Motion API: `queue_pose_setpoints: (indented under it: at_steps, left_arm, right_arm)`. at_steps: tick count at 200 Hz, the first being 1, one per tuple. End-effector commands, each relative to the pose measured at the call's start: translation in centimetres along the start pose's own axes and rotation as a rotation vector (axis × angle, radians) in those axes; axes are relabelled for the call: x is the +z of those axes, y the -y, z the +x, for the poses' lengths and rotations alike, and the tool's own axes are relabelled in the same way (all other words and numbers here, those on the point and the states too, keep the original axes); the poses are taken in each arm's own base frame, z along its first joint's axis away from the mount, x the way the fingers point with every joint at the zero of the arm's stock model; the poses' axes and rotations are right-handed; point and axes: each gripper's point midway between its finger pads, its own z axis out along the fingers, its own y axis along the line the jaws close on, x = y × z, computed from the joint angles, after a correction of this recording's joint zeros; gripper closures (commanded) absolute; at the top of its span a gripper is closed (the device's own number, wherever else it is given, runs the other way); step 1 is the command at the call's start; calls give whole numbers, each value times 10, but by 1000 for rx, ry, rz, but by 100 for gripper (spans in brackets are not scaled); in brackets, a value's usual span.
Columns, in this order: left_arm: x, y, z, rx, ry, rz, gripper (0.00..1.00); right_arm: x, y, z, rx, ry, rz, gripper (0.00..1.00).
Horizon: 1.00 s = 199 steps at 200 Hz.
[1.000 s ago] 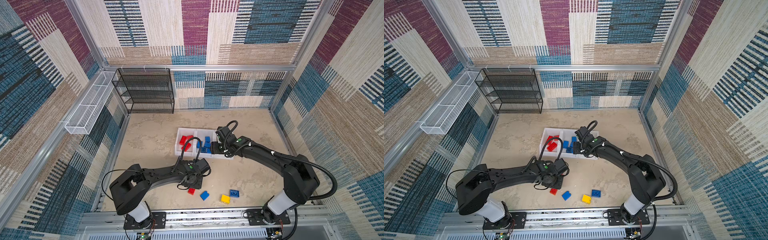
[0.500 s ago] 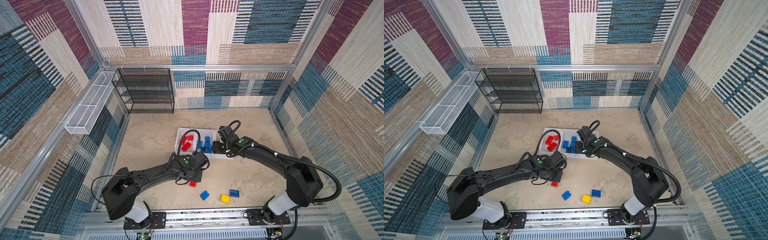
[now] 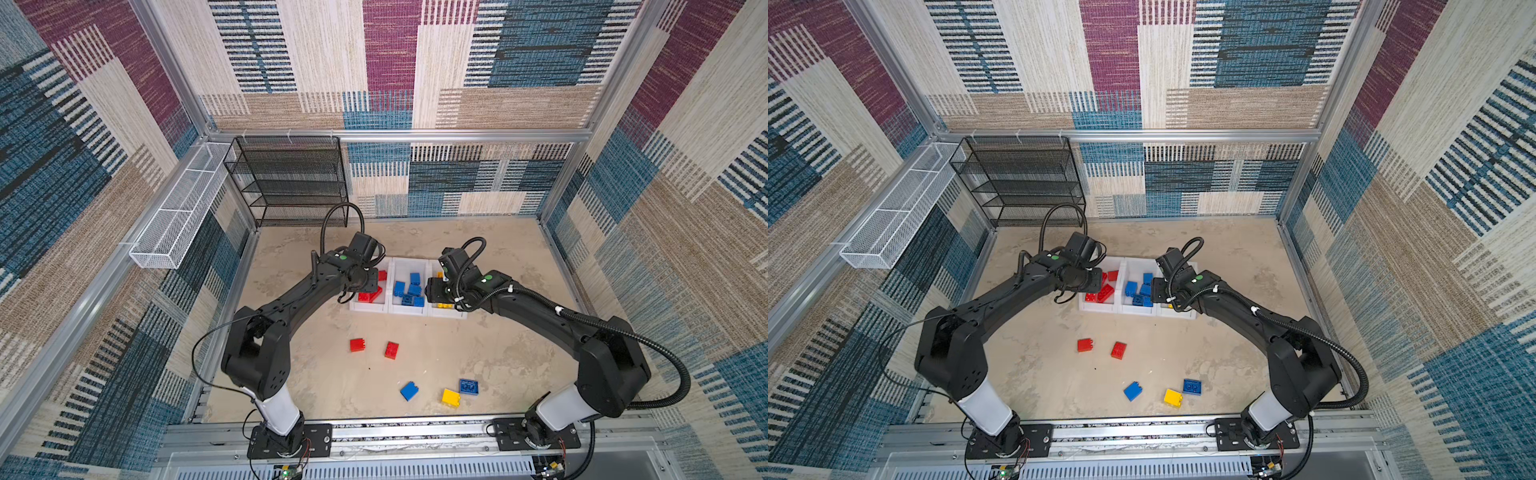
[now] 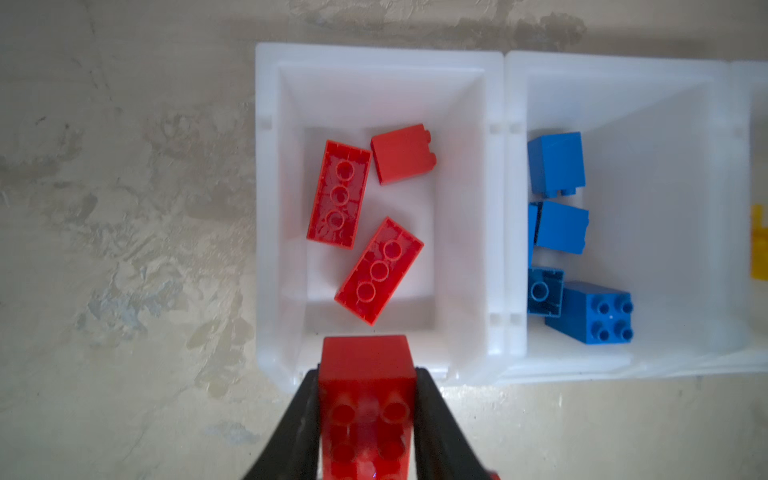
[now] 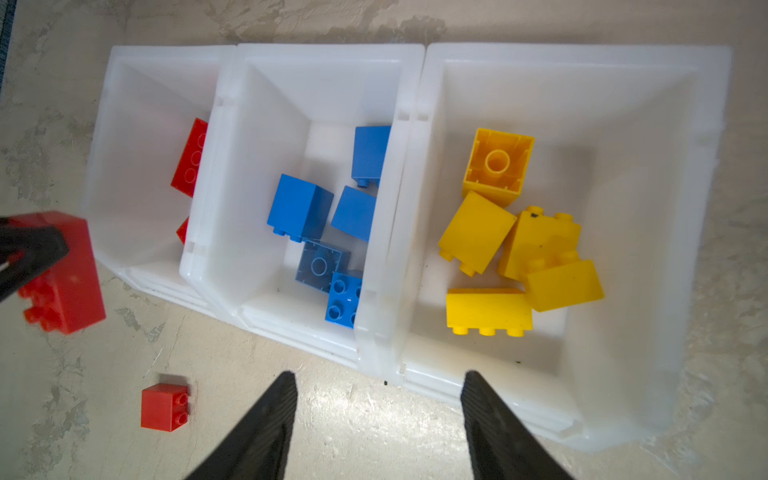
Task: Sort the legos into containers by color
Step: 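Carry the red brick into the red compartment and open the left gripper, then grasp a curved red brick with the right gripper while the left returns to the pile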
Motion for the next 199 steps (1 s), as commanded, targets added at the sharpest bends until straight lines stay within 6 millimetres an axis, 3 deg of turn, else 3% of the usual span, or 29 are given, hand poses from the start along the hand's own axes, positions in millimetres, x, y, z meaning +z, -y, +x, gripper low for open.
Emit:
queue_pose_setpoints:
  at_steps: [1, 44, 107, 140, 171, 199]
  left_arm:
    - [10, 2, -14, 57, -16, 25, 67]
    - [24, 0, -18, 29, -43, 31, 47]
    - [-8, -10, -5, -1, 11, 32, 44]
    - [-30, -30, 30, -81, 60, 17, 43]
    - [-51, -51, 69, -158, 81, -10, 42]
    - [-58, -62, 102, -216, 79, -12, 41]
  right_arm:
    - [-5, 1, -3, 20, 12, 9, 34]
    - [-7, 3, -4, 19, 17, 21, 32]
    - [2, -2, 5, 9, -15, -14, 31]
    - [10, -11, 17, 5, -41, -45, 33]
    - [21, -41, 38, -89, -103, -51, 33]
    - [31, -72, 71, -154, -165, -69, 33]
